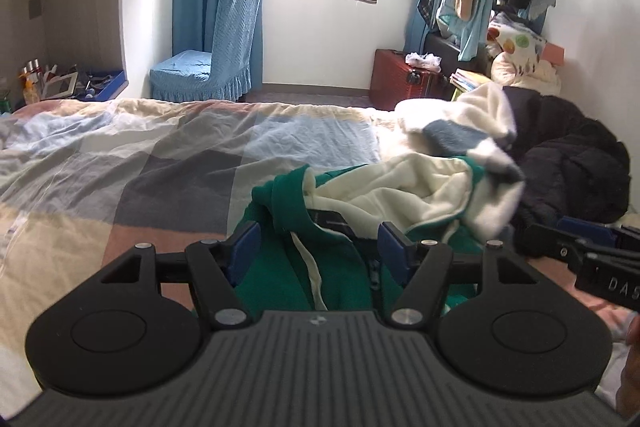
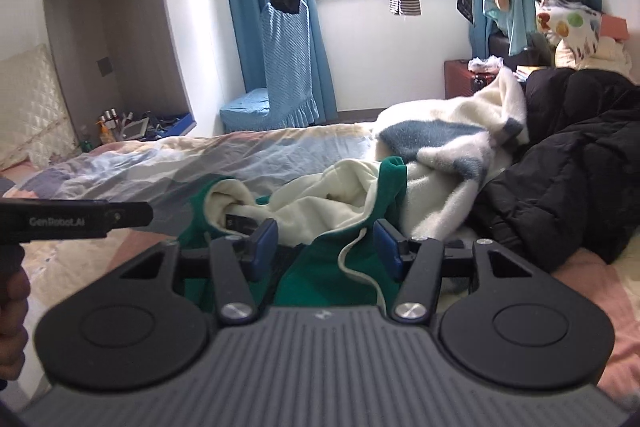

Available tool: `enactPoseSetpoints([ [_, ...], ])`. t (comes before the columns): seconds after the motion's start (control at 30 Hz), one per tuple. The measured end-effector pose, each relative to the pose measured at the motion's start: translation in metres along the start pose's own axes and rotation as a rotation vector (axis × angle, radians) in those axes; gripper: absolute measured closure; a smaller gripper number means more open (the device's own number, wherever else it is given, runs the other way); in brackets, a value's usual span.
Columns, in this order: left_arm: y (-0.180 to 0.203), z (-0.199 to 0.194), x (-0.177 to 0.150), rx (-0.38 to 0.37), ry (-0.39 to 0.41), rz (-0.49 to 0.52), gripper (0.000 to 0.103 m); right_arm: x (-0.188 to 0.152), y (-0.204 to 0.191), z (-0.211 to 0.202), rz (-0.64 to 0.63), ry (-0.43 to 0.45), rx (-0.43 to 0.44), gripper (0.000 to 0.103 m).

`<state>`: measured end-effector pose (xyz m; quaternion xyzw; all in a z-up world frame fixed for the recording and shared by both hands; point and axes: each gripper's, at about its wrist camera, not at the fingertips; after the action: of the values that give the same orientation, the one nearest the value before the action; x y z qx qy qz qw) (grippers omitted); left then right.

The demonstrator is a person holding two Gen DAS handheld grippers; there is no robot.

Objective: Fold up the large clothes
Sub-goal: 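Lower the hanging hoodie onto the quilt with both grippers, front facing up, then open both grippers and release the flattened hoodie on the quilt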

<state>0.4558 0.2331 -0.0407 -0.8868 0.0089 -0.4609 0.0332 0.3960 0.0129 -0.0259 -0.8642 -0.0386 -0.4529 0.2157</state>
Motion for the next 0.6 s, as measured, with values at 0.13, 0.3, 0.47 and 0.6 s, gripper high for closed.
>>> enactPoseSetpoints([
  [0.13,0.011,-0.066,-0.012,0.0,0.02,0.002,0.033,-0.012,-0.013,-0.057,-0.024,0.025,-0.013,0.047],
  [0.3,0.022,-0.141,-0.039,-0.001,0.044,0.007,0.033,-0.038,-0.018,-0.119,-0.004,0.039,-0.008,0.047],
  [0.47,0.037,-0.2,-0.071,-0.007,0.055,0.026,0.033,-0.068,-0.019,-0.172,-0.011,0.034,-0.009,0.047],
  [0.6,0.05,-0.234,-0.097,-0.022,0.058,0.039,0.033,-0.089,-0.017,-0.205,-0.021,0.035,-0.012,0.047],
])
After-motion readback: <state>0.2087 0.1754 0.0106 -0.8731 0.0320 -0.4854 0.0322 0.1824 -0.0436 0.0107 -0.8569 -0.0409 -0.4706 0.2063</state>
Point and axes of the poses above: each gripper's, at about its wrist camera, not at the fingertips, and z roughly the way its jaws point, y to its right, x to its top, and after that the axes turned 13 degrees about z, right-handed
